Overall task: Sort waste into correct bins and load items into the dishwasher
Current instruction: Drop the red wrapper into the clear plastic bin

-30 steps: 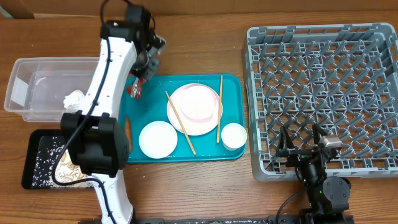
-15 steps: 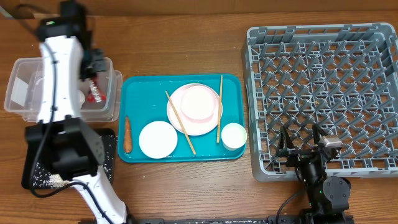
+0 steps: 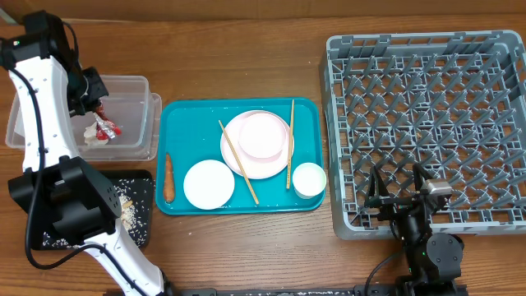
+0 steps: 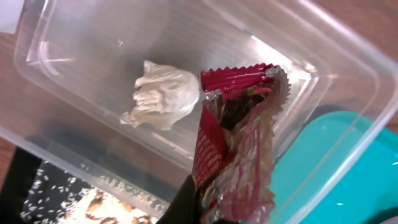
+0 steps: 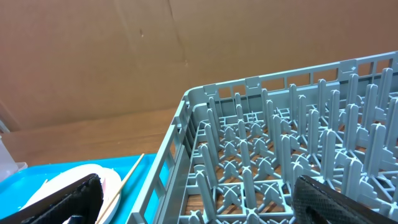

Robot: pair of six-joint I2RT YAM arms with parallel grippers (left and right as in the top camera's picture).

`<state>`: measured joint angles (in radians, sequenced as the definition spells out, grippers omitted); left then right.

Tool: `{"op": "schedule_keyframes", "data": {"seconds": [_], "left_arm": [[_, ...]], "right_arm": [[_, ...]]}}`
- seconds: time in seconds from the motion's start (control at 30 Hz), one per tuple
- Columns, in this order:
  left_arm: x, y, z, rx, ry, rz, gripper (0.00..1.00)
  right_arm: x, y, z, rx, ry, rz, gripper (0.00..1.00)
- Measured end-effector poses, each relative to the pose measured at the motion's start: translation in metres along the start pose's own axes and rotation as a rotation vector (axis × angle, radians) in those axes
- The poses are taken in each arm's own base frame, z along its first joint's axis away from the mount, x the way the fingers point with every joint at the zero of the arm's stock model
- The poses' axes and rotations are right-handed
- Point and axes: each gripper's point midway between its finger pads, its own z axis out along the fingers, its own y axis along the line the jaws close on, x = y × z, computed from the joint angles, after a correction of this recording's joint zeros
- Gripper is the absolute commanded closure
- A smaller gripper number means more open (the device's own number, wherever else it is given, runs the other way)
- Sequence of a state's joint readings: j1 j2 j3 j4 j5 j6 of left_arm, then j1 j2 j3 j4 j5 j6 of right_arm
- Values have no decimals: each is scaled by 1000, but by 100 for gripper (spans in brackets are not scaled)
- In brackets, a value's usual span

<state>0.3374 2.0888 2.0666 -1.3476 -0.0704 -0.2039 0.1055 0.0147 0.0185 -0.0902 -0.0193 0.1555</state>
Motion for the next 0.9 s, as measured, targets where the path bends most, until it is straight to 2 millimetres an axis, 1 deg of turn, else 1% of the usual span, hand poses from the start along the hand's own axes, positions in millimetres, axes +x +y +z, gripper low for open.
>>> {"op": "schedule_keyframes", "data": {"seconds": [0.07, 0.17, 0.23, 0.33, 0.37, 0.43, 0.47, 0.57, 0.63, 0.73, 0.83, 0.9], "left_arm": [[-4, -3, 0, 11, -15, -3, 92], [-8, -5, 1, 19, -32, -13, 94], [-8, -5, 6, 22, -33, -24, 96], [-5, -6, 17, 21, -23, -34, 95], [-4, -6, 21, 21, -20, -35, 93], [-2, -7, 28, 20, -14, -36, 76], [0, -7, 32, 20, -9, -43, 65], [1, -8, 39, 22, -8, -49, 62], [1, -8, 40, 23, -7, -50, 56], [3, -7, 40, 21, 2, -52, 53], [12, -9, 34, 31, 40, -50, 53], [14, -13, 22, 58, 57, -51, 55]], "right_arm": [[0, 0, 0, 0, 0, 0, 0], [0, 0, 0, 0, 0, 0, 0], [0, 0, 0, 0, 0, 1, 0], [0, 0, 0, 0, 0, 0, 0], [0, 0, 0, 0, 0, 0, 0], [0, 0, 0, 0, 0, 0, 0], [0, 0, 0, 0, 0, 0, 0], [0, 0, 0, 0, 0, 0, 0], [0, 0, 0, 0, 0, 0, 0], [0, 0, 0, 0, 0, 0, 0], [0, 0, 0, 0, 0, 0, 0], [0, 0, 0, 0, 0, 1, 0]]}}
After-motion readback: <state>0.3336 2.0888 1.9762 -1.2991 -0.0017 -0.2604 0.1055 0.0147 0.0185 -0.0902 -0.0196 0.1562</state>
